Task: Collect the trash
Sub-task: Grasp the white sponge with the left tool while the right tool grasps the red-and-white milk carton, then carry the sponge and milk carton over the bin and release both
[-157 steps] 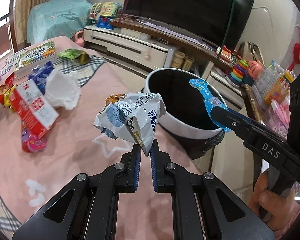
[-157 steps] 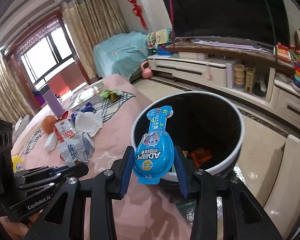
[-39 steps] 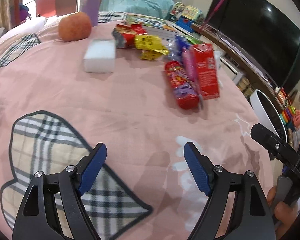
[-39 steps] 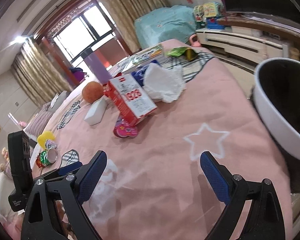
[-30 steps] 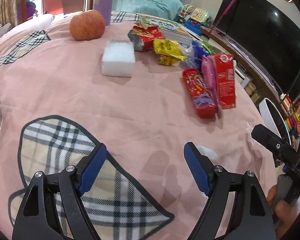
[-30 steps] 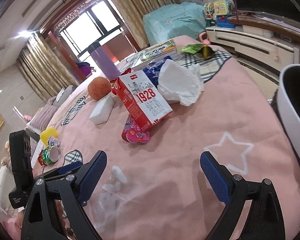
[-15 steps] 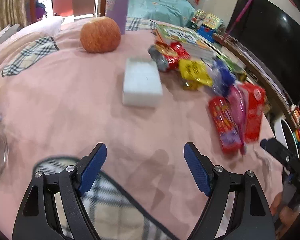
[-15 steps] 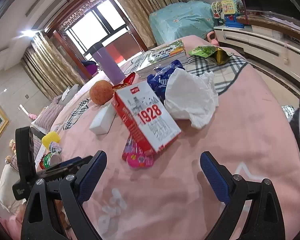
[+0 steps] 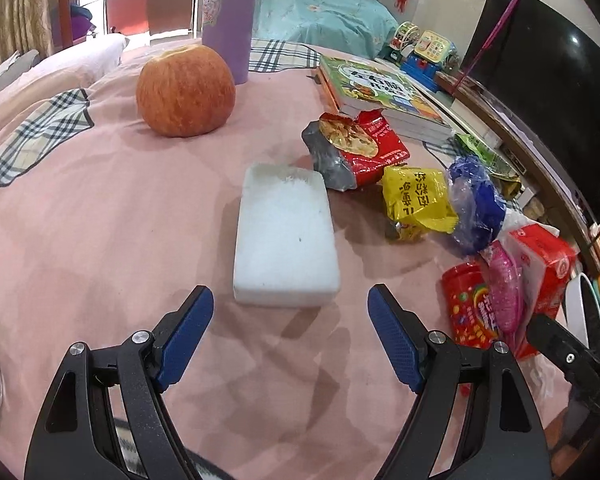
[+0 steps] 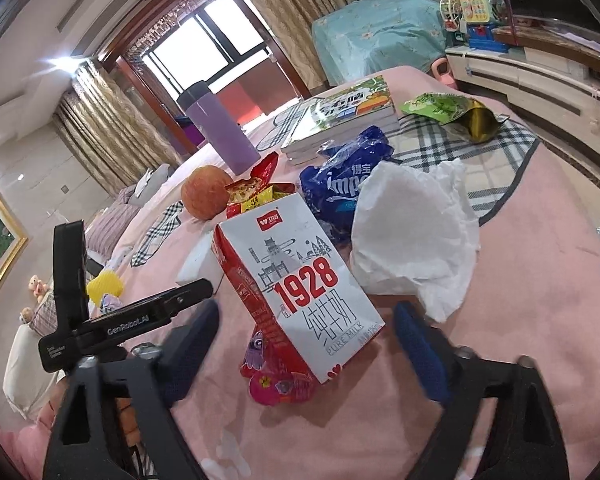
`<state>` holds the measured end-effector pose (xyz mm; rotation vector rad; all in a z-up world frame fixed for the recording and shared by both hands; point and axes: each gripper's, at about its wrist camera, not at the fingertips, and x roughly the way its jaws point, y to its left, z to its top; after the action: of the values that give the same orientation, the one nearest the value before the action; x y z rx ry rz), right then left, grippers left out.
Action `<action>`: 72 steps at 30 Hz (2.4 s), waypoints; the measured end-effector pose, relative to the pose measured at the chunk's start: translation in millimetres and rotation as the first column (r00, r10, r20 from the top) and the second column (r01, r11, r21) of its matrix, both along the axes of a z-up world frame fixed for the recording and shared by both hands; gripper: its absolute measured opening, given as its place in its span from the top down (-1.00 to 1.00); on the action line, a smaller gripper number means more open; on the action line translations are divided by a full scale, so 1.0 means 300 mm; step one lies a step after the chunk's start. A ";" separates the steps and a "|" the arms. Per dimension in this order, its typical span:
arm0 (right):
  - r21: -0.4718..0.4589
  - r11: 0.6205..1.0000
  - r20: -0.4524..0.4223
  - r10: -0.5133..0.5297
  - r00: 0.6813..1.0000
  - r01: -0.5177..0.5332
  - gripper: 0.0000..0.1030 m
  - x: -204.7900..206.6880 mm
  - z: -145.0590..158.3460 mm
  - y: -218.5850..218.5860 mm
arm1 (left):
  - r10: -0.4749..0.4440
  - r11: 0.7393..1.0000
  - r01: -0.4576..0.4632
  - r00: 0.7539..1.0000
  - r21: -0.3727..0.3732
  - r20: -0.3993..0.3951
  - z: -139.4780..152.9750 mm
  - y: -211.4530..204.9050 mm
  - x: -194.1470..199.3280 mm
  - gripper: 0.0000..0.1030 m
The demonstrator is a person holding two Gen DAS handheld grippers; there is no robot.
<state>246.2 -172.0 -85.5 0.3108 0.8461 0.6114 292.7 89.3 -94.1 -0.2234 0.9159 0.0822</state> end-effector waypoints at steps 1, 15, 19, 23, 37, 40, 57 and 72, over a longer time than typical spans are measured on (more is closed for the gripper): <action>-0.005 1.000 0.002 -0.002 1.000 0.002 -0.31 0.000 0.000 0.001 | -0.002 1.000 0.002 1.000 0.008 0.000 -0.001 -0.003 0.003 -0.58; -0.041 0.998 0.060 -0.045 0.997 0.048 0.02 -0.132 0.033 -0.045 | -0.068 0.998 0.068 0.997 0.002 0.024 0.014 -0.042 -0.113 0.14; -0.086 0.992 0.072 -0.091 0.993 0.097 0.03 -0.178 0.046 -0.079 | -0.083 0.996 0.083 0.996 -0.030 0.018 0.012 -0.051 -0.192 0.14; -0.151 0.982 0.064 -0.105 0.992 0.113 0.03 -0.223 0.044 -0.094 | -0.114 0.991 0.114 0.993 -0.063 0.011 0.014 -0.072 -0.266 0.14; -0.223 0.974 0.028 -0.034 0.999 0.039 -0.50 -0.197 0.007 -0.019 | -0.143 0.989 0.142 0.990 -0.046 -0.008 0.002 -0.093 -0.319 -0.11; -0.221 0.975 0.005 -0.020 1.000 0.020 -0.50 -0.174 -0.009 -0.006 | -0.133 0.990 0.133 0.991 -0.043 -0.008 -0.002 -0.092 -0.309 -0.22; -0.188 0.975 0.006 -0.120 0.993 0.119 0.08 -0.215 0.005 -0.087 | -0.155 0.988 0.155 0.987 -0.010 0.036 0.023 -0.147 -0.317 0.07; -0.160 0.954 0.065 -0.245 0.967 0.253 0.08 -0.354 0.096 -0.274 | -0.351 0.934 0.354 0.933 -0.035 0.082 0.110 -0.421 -0.371 0.07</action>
<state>140.1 -254.1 -56.8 0.2452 0.7943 0.3087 181.4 -37.0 -61.0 -0.1041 0.8713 -0.2813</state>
